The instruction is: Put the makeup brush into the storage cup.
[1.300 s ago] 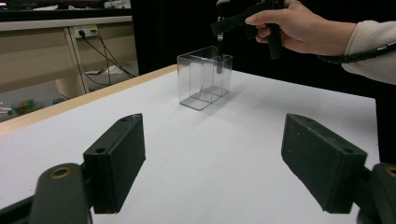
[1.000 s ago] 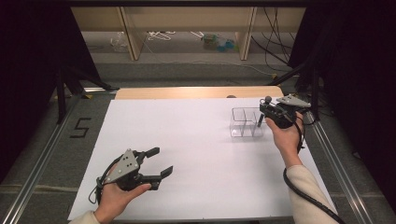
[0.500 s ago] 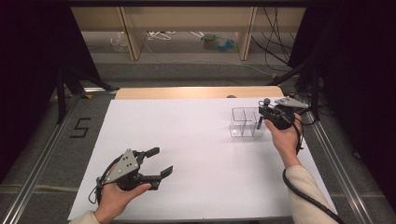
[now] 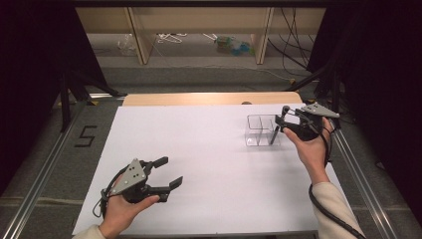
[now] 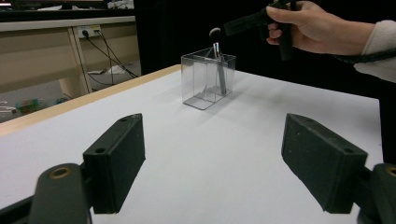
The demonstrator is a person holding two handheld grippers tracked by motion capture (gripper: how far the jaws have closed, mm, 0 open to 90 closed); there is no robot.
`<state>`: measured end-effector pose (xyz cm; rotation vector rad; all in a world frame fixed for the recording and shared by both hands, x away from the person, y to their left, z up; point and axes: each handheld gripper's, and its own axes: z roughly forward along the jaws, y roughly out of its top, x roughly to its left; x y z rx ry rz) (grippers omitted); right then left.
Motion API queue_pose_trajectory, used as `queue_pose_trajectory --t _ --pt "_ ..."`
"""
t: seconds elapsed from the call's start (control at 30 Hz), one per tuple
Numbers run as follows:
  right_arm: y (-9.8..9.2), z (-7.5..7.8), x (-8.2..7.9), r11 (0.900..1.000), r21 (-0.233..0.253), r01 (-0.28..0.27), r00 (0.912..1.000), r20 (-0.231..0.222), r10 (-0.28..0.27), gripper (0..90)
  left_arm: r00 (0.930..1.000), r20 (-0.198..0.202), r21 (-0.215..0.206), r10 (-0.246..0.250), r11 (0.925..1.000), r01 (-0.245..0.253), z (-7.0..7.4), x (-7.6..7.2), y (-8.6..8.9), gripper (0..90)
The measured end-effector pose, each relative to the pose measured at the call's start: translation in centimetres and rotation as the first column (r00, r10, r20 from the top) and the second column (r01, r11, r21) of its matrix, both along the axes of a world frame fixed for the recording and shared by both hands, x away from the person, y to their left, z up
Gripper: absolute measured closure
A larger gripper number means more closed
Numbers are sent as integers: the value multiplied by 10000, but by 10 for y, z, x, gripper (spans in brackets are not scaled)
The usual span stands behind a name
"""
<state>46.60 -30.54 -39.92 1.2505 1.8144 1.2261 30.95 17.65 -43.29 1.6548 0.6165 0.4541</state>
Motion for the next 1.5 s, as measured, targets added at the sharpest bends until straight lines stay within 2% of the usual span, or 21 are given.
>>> queue_pose_trajectory --t 0.17,0.23,0.27,0.37,0.47,0.5,0.57,0.6,0.67,0.73,0.93,0.97,1.07,1.13,1.2,1.3,1.33,1.37,1.4,1.43,1.5 --pt "-4 3 -12 9999 -57 114 9999 11 -114 154 10000 13 64 -10 10000 10 0 0 1 211" --pt "-3 4 -15 9999 19 -143 9997 215 143 154 10000 9 74 21 10000 -21 -1 -1 4 210" --pt "-2 5 -18 9997 -178 -193 9997 153 195 154 10000 -2 -3 63 10000 -63 -1 -1 6 210" --pt "1 6 -26 9982 -209 -554 9982 202 558 154 9997 -36 -35 227 9997 -227 0 -1 12 210" --pt "4 7 -35 9972 -352 -665 9975 231 673 154 9996 0 -12 284 9996 -284 0 -2 15 209" --pt "5 6 -37 9972 -290 -685 9967 408 697 154 9997 3 -106 254 9996 -254 0 -2 15 209" --pt "5 6 -42 9959 -176 -890 9952 390 896 154 9996 71 30 285 9996 -286 1 -2 17 208" --pt "5 6 -46 9952 -270 -945 9952 236 951 154 9995 93 6 303 9995 -303 1 -2 18 208" --pt "5 5 -51 9940 -143 -1083 9934 371 1088 154 9992 49 -154 385 9991 -384 1 -3 19 207" --pt "4 4 -59 9924 -19 -1228 9921 250 1228 154 9991 118 -63 416 9991 -415 2 -3 22 206" --pt "-2 2 -86 9814 297 -1896 9807 538 1878 153 9984 87 -183 566 9982 -565 2 -5 27 203" --pt "-2 0 -91 9798 373 -1965 9798 452 1947 153 9985 106 -133 542 9985 -540 2 -5 27 203" --pt "-4 -5 -101 9712 300 -2364 9691 802 2334 153 9985 132 -98 535 9985 -534 1 -5 28 203" --pt "-4 -8 -106 9655 446 -2566 9626 1017 2511 154 9984 95 -84 554 9984 -553 1 -6 28 202" --pt "-4 -9 -114 9646 574 -2574 9634 919 2517 154 9986 117 -87 518 9986 -517 0 -6 27 203" --pt "-2 -11 -125 9585 578 -2790 9561 1099 2717 154 9986 1 -95 537 9985 -537 -1 -6 25 203" --pt "-1 -10 -130 9592 705 -2738 9601 781 2684 154 9989 71 -60 467 9989 -467 -2 -5 25 203" --pt "-2 -9 -134 9598 598 -2741 9612 493 2715 154 9989 76 -24 467 9989 -467 -2 -5 25 203" --pt "0 -11 -136 9561 825 -2812 9590 604 2768 155 9988 49 34 480 9988 -480 -2 -6 25 203" --pt "-1 -13 -137 9577 664 -2799 9590 662 2756 155 9988 10 32 500 9987 -500 -2 -6 25 203" --pt "-2 -15 -140 9548 724 -2882 9569 595 2843 155 9988 29 56 498 9987 -498 -2 -6 24 203"
